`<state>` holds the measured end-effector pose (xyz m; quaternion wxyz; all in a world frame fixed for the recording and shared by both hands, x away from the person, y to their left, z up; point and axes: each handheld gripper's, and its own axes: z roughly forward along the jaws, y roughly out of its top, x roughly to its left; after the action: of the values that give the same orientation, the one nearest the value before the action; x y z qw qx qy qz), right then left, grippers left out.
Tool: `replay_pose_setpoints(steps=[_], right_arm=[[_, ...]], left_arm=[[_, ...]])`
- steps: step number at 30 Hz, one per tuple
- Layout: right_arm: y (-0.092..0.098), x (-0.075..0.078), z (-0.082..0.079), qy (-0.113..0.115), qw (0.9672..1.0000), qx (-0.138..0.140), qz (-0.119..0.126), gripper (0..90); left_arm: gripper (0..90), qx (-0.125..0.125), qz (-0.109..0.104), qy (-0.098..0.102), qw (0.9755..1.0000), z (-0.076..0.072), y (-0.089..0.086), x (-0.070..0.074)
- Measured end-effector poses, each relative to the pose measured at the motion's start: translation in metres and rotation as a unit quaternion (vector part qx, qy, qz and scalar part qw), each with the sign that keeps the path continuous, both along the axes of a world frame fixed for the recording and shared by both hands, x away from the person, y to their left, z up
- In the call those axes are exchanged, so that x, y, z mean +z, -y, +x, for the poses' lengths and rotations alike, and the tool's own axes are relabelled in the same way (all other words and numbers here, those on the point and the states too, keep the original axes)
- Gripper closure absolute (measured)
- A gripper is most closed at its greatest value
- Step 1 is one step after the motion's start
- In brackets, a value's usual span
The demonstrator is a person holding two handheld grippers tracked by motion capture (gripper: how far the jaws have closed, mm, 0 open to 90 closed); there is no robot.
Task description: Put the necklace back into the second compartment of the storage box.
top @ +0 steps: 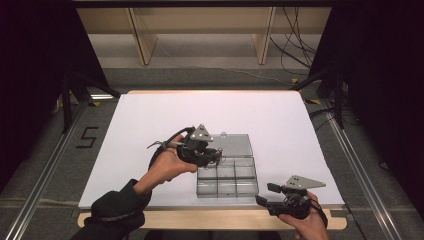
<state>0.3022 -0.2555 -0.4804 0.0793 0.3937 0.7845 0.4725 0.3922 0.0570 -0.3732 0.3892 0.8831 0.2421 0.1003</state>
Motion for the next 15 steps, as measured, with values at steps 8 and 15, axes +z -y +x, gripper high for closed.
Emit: replay_pose_setpoints(steps=[8, 15], right_arm=[[0.000, 0.001, 0.000, 0.000, 1.0000, 0.000, -0.003, 31.0], [0.000, 0.000, 0.000, -0.001, 1.0000, 0.000, 0.000, 31.1]], left_arm=[[79.5, -0.009, 0.002, -0.008, 0.9999, 0.005, 0.015, -0.010], [79.5, -0.021, 0.021, -0.016, 0.9994, 0.012, 0.024, -0.023]])
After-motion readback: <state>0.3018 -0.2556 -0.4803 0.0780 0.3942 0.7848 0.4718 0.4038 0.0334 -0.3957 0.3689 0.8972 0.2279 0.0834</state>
